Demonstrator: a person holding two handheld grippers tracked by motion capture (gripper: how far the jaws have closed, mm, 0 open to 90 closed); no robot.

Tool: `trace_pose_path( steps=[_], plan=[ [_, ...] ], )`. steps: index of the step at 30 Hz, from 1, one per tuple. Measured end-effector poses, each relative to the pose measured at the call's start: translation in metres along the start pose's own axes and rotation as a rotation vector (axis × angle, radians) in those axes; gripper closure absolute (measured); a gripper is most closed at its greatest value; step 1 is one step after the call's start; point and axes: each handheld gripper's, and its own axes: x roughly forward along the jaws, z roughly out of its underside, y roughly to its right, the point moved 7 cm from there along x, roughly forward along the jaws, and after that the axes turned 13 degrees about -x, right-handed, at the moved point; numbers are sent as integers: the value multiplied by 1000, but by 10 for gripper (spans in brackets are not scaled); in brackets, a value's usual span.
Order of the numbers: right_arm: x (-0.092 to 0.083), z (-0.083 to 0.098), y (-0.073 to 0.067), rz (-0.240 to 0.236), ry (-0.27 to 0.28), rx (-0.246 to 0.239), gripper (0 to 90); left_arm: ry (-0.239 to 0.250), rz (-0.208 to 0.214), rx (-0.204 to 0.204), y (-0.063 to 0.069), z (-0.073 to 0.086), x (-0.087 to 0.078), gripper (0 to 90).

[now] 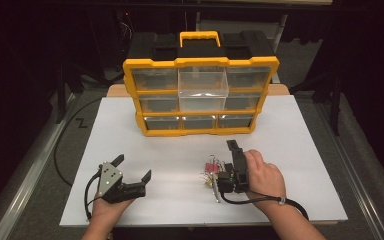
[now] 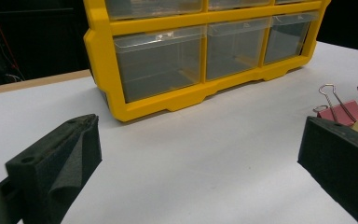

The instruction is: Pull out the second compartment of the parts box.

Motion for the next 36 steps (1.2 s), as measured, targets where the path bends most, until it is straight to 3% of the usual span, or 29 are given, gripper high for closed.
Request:
trace_pose_path(
  steps=[9, 14, 26, 27, 29, 32, 36],
  plan=[
    [3, 25, -17, -24, -28, 9, 7, 2, -4, -2, -1, 0, 0, 3],
    [5, 37, -27, -44, -43, 37, 7, -7, -4, -2, -1, 2, 1, 3],
    [2, 56, -50, -70, -54, 63, 7, 2, -1, -5, -2, -1, 1, 3],
    [1, 57, -53, -78, -61, 94, 7, 1, 0, -5, -2, -1, 1, 3],
    [1, 59, -50, -77, -22, 161, 7, -1, -3, 0, -1, 0, 2, 3],
    [1, 62, -50, -118, 0, 277, 7, -16, -19, 0, -3, 1, 3, 3],
    [4, 65, -54, -163, 8, 379, 7, -33, -45, -12, -7, 3, 5, 3]
  ],
)
